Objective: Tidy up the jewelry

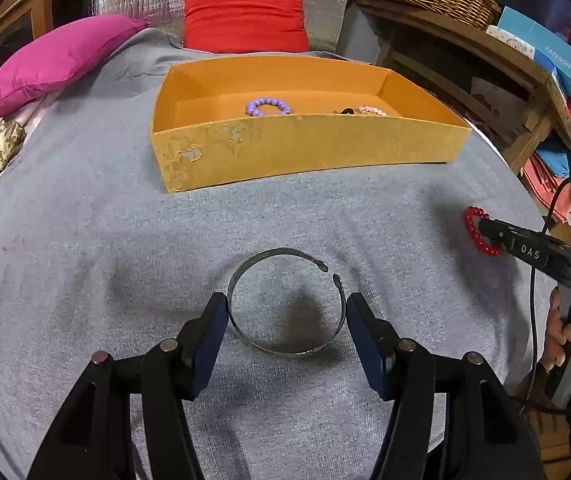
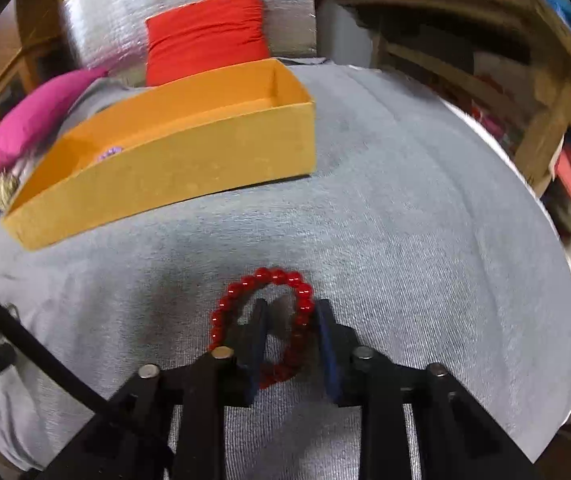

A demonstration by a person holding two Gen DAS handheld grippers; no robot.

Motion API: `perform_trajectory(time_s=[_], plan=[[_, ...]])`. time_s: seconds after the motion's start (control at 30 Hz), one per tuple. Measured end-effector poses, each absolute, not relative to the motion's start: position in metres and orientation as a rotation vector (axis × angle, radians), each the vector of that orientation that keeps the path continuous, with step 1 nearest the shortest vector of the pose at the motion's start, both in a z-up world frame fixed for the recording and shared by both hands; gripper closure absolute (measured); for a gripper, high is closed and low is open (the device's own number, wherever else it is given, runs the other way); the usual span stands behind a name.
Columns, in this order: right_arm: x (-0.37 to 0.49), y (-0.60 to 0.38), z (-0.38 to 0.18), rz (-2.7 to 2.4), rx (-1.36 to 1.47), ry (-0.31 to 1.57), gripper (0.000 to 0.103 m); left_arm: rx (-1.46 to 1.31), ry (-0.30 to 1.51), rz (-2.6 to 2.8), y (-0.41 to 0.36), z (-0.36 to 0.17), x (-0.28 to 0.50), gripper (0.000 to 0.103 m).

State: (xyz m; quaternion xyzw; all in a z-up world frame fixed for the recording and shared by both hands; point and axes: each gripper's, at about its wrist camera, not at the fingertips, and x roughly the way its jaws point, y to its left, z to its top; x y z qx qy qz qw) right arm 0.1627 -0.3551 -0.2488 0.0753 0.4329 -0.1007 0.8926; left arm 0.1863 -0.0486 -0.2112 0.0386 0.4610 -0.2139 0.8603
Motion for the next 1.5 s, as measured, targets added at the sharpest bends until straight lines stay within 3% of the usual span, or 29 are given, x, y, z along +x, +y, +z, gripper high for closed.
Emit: perform_trajectory(time_s=[0.1,0.73,1.5], plan=[[0.160,-0.354,-0.248,-0.199,0.163,0.891,0.092,0.073,0.967,-0.447,-0.048,-0.209,0.189,0.041],[0.145,-0.332,-0.184,-0.100,0.250,0.727,0.092,0.091,0.901,-0.423,-0.046,-0.174,0.181,0.041],[0.150,-0.329,-0.171,-0.058,0.285,0.708,0.092,0.193,0.796,-0.400,-0.068,-0.139,0.182,0.041]])
